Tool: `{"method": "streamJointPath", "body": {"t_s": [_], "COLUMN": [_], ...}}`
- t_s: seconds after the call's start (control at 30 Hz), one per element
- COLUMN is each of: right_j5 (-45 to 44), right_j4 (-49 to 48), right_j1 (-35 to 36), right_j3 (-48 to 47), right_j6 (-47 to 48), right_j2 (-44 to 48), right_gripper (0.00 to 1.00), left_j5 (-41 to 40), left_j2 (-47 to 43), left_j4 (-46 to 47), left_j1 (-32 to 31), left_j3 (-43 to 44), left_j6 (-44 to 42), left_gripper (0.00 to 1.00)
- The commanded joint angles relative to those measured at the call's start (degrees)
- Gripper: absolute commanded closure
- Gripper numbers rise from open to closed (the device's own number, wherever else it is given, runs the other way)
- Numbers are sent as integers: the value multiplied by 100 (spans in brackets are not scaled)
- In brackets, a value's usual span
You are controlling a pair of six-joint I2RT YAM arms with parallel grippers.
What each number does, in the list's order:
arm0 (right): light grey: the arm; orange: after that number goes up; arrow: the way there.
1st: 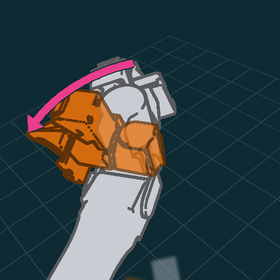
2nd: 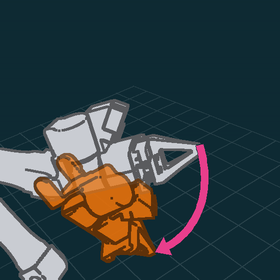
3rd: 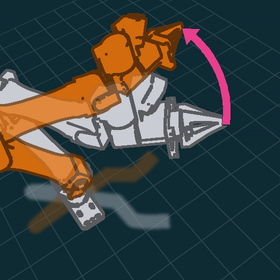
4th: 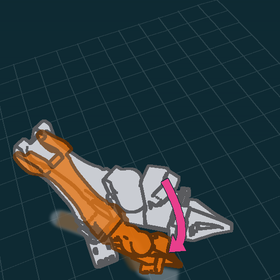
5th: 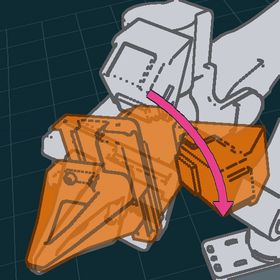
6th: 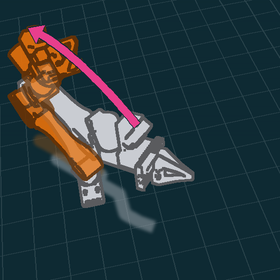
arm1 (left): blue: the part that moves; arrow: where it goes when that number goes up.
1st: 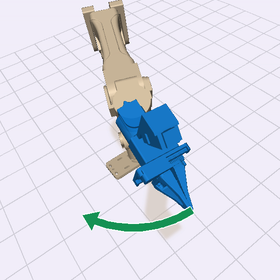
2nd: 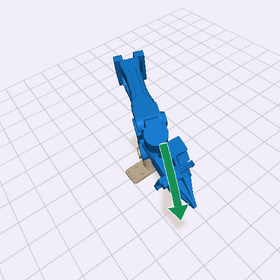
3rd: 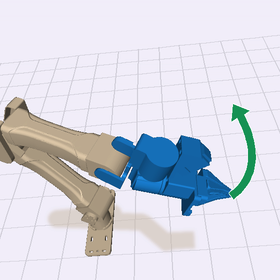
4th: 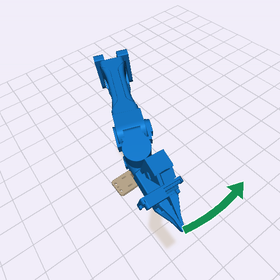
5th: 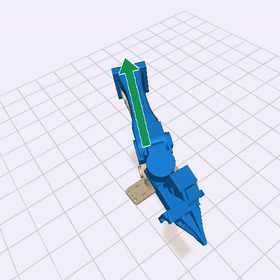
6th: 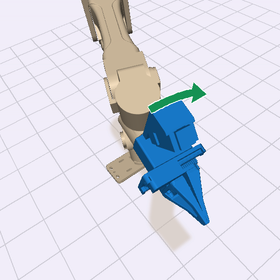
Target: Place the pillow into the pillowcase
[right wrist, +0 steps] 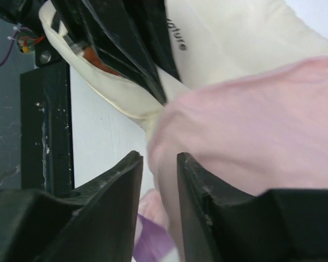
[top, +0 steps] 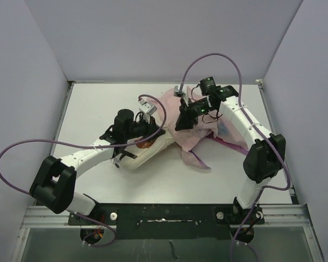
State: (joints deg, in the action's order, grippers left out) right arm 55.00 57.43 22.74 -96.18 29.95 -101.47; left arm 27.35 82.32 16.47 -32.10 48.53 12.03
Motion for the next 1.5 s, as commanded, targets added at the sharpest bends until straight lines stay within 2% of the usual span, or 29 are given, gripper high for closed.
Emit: {"method": "streamJointPath", "body": {"t_s": [0.0,0.13,0.33,0.37,0.47,0.53,0.67,0.8,0.93,1.0,1.07,1.17,1.3,1.4,1.47], "right_j5": [250,268,722,765,707,425,-625,-1357,-1698,-1514,-931,-98,155,196,199], "right_j4": [442,336,-455,-686,-1304,-1790,-2593,-3542,-4208,-4250,-3996,-3168,-3781,-4076,-4328], "right_j1": [-664,-965,-1175,-1185,-1193,-1176,-978,-765,-501,-442,-399,-148,-85,67,197], "right_j3": [-365,-69,1607,1933,3147,3800,4483,4741,4628,4326,3872,2925,1548,617,530], "right_j6": [901,1196,1347,1406,1726,1504,532,-359,-795,-937,-878,50,-176,-663,-922], "right_j2": [300,703,1688,1907,2596,2947,3198,3013,2429,2178,2131,2440,2577,2212,2090], "right_gripper": [63,54,45,42,19,11,8,10,17,33,57,99,100,100,100], "left_j5": [847,1112,1260,1263,1255,1246,1210,1211,1227,1204,1131,639,274,330,417], "left_j2": [-2,141,209,210,189,160,112,154,222,246,249,233,370,692,867], "left_j4": [1060,1370,1452,1496,1696,1698,1759,1913,2138,2183,2178,1804,1173,1422,1848], "left_j1": [123,299,411,435,500,511,511,511,511,518,541,661,748,753,757], "left_j3": [-3,-28,338,376,459,530,606,670,754,811,883,1169,1987,2442,2495], "left_j6": [730,1305,1682,1767,1990,2013,2100,2268,2485,2545,2610,2961,3219,3788,4255], "left_gripper": [100,100,100,100,100,100,100,100,100,100,100,100,100,100,100]}}
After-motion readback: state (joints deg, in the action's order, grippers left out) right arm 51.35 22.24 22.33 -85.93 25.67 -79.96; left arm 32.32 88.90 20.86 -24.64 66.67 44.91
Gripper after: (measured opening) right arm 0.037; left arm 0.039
